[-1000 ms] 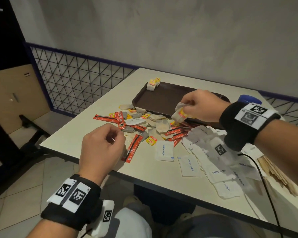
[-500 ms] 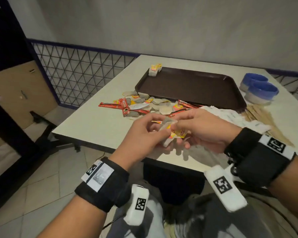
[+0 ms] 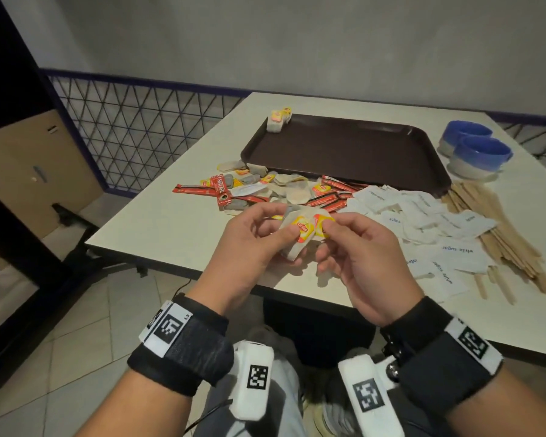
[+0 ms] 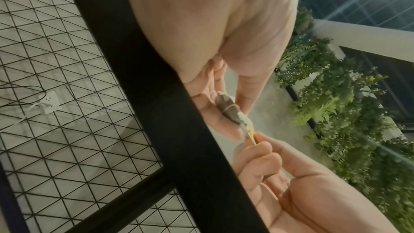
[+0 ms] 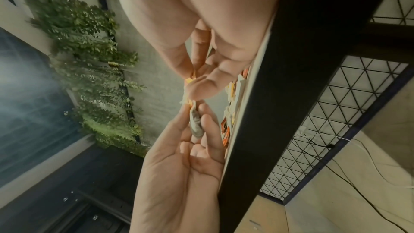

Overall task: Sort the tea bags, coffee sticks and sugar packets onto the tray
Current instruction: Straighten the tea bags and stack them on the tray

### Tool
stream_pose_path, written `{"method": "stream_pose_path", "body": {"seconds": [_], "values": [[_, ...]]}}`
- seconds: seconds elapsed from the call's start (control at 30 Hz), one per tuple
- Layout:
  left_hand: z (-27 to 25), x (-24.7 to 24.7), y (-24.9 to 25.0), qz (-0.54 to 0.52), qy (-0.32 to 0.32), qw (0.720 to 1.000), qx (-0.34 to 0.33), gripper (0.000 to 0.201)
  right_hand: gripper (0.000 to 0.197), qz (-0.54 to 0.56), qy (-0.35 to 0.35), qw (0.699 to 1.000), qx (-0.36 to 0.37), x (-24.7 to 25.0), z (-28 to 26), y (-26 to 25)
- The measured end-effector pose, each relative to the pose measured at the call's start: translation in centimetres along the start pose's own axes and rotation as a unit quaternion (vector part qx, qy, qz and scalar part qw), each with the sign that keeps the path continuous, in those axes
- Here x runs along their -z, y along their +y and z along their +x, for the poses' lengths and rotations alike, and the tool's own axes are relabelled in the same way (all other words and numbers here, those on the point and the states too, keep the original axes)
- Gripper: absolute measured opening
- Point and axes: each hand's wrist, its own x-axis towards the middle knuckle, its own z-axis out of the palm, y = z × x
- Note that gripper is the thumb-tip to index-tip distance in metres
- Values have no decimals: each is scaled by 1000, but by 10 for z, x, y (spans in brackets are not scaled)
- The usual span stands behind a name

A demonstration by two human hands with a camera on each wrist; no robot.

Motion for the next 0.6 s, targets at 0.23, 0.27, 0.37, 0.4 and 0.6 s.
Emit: {"method": "stream_pose_path", "body": {"seconds": [0.23,0.27,0.37,0.4,0.6], "values": [[6,8,-2,-37,27,999,27,20,18,55,42,997,-22,6,-4,-3],[7,8,-2,-35,30,999,26,18,20,62,42,997,-21,7,-5,-3],[6,7,-2,-29,36,999,22,17,20,66,35,997,-15,8,-6,-3],[6,6,-2,-33,36,999,23,17,19,65,29,997,-14,9,-6,-2],[7,5,0,-71,47,996,20,18,20,6,-26,999,20,10,-6,2]]}}
